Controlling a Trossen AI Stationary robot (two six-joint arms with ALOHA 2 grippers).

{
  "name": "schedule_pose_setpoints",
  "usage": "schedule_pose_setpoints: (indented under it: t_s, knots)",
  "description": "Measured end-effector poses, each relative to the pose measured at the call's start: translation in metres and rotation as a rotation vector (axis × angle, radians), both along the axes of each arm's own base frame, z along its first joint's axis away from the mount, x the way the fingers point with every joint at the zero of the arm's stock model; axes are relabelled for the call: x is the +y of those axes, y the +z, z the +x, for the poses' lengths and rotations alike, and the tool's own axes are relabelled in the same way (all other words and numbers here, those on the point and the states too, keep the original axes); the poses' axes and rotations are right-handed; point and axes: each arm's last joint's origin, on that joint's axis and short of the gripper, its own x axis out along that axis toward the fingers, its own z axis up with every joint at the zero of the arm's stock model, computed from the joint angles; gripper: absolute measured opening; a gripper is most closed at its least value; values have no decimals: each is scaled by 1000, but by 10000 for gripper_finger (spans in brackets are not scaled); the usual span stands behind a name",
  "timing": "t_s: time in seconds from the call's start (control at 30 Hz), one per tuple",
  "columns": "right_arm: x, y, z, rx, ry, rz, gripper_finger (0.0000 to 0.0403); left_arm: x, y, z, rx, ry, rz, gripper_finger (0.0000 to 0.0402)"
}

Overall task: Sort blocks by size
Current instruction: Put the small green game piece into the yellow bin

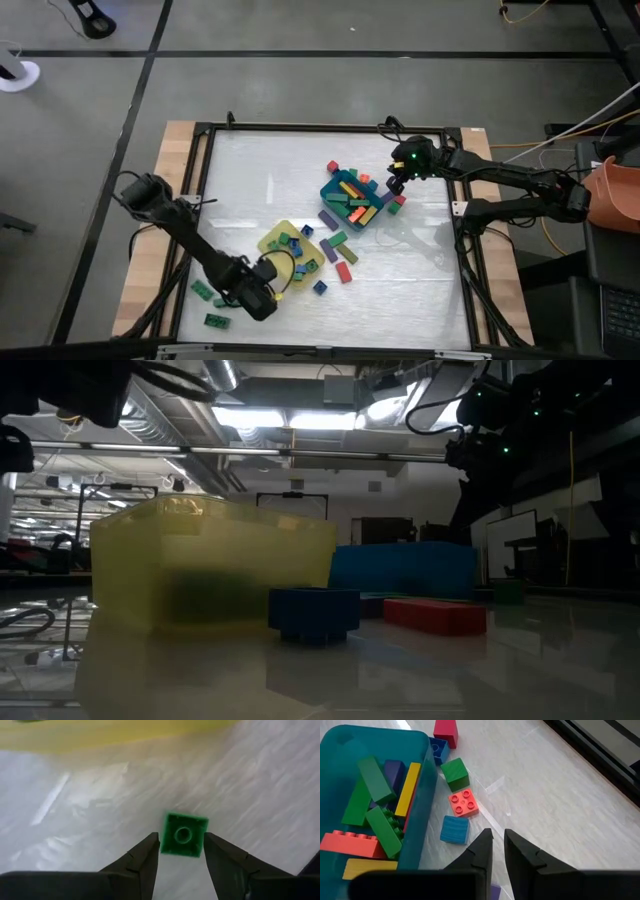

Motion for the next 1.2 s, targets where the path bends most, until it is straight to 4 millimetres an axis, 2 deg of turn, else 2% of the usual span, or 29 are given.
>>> schedule_pose_setpoints:
  t_s: [0.47, 0.7, 0.9, 1.1, 1.2]
  knots:
    - [0, 0, 0, 1, 0, 0, 51, -2, -2, 2, 3, -75, 36, 143]
    - [0, 0, 0, 1, 0, 0, 51, -6, -22, 7, 32, -140, 76, 143]
    - [0, 0, 0, 1, 0, 0, 51, -6, -26, 9, 41, -135, 82, 141]
    - [0, 0, 0, 0, 0, 0, 51, -5, -24, 8, 38, -83, 66, 104]
    - [0, 0, 0, 0, 0, -1, 51, -4, -15, 7, 11, -78, 43, 75]
